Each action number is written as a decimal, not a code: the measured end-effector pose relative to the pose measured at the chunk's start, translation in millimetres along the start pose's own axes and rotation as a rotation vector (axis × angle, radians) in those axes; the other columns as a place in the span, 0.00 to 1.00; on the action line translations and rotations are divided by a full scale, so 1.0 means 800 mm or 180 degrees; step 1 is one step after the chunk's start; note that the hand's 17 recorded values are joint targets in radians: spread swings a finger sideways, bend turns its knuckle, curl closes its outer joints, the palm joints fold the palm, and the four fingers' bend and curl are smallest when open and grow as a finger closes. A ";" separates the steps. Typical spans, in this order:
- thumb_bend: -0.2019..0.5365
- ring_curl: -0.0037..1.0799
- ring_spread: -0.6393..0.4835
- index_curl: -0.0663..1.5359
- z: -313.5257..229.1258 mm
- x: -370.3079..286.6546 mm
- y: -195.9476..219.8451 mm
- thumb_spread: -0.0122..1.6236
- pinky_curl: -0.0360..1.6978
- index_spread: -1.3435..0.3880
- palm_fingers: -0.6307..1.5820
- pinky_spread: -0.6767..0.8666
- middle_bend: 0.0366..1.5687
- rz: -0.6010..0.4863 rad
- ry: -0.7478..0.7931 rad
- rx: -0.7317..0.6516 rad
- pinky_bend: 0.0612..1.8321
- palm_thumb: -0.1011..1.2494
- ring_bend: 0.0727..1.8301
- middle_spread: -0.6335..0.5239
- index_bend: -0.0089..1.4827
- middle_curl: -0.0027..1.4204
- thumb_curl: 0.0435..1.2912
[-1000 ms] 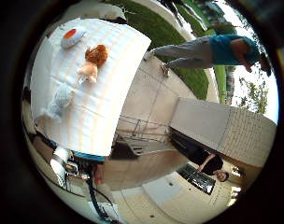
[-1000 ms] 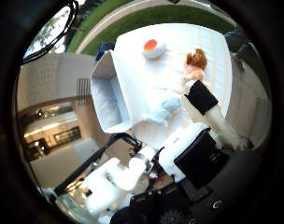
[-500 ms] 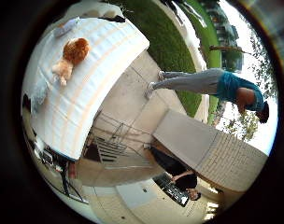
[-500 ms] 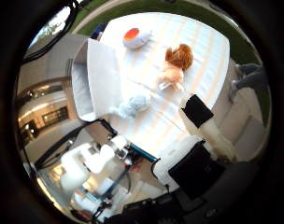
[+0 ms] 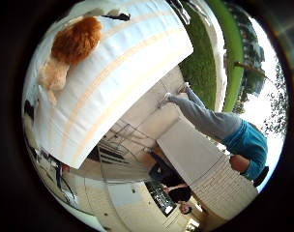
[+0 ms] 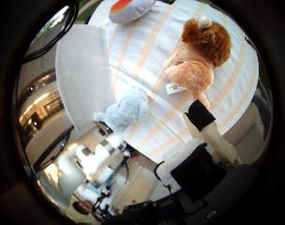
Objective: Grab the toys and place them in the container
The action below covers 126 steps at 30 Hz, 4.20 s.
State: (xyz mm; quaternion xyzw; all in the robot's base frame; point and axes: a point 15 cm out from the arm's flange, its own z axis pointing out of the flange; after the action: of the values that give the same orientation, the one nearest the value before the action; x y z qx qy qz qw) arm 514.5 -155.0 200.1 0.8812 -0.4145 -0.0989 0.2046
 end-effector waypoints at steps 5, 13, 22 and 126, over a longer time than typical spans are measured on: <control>0.24 0.29 0.77 0.21 0.026 0.002 -0.007 0.67 0.12 0.57 0.31 0.68 0.09 0.0019 0.0010 -0.0185 0.24 0.69 0.14 0.54 0.14 0.23 0.31; 0.24 0.28 0.77 0.24 0.051 0.009 -0.005 0.67 0.11 0.63 0.44 0.68 0.11 0.0045 0.0013 -0.0349 0.19 0.70 0.14 0.51 0.20 0.23 0.31; 0.25 0.59 0.62 0.16 0.037 0.023 0.029 0.66 0.12 0.50 0.75 0.67 0.51 0.0184 -0.0033 -0.0244 0.35 0.73 0.61 0.40 0.09 0.45 0.32; 0.26 0.81 0.47 0.03 -0.296 -0.400 0.127 0.73 0.51 0.19 0.69 0.53 0.68 -0.0131 -0.0467 0.1422 0.81 0.83 0.75 0.28 0.51 0.84 0.40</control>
State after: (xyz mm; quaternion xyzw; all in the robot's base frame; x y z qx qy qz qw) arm 322.3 99.6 459.2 0.9033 -0.4219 -0.0726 -0.0283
